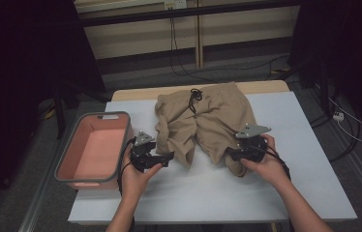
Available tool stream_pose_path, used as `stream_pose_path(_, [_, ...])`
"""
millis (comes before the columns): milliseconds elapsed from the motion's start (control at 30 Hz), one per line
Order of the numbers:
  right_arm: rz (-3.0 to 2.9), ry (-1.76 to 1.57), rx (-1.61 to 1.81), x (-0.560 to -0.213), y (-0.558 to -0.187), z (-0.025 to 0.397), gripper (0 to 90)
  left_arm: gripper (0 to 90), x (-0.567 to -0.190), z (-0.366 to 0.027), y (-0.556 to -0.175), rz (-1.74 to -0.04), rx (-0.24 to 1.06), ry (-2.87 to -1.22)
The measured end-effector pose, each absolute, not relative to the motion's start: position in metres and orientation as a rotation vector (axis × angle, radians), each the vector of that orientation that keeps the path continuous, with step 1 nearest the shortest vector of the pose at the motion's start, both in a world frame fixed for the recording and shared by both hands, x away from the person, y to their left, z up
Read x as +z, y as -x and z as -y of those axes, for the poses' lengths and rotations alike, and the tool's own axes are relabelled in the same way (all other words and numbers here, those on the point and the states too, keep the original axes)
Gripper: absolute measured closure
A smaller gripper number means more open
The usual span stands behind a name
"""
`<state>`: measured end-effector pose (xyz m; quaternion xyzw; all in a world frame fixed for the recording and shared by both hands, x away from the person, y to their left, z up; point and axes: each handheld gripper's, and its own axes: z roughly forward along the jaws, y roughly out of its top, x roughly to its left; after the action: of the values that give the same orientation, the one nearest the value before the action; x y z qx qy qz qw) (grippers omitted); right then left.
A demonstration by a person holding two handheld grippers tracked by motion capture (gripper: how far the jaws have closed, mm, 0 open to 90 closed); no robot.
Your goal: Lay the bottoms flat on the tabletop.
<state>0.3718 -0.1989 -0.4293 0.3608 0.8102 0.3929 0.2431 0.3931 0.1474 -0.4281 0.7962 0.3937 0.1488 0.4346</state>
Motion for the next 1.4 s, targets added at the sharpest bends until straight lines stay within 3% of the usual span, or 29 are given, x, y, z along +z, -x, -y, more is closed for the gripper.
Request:
stream_pose_path(300, [-2.246, -0.921, 1.153, -0.415, -0.364, 0.177, 22.2, 14.5, -0.425, -0.152, -0.389, -0.980, 0.382, -1.966])
stream_pose_path(967, [-2.427, -0.695, 1.164, -0.420, -0.353, 0.122, 20.5, 13.9, -0.426, -0.159, -0.386, -1.000, 0.403, -1.962])
stream_pose_path(1200, [-2.487, -0.618, 1.184, -0.429, -0.347, 0.093, 38.6, 13.9, -0.427, -0.158, -0.386, -1.002, 0.405, -1.969])
stream_pose_path(1400, [-2.496, -0.647, 1.145, -0.444, -0.355, 0.080, 73.6, 14.1, -0.427, -0.158, -0.386, -1.001, 0.408, -1.969])
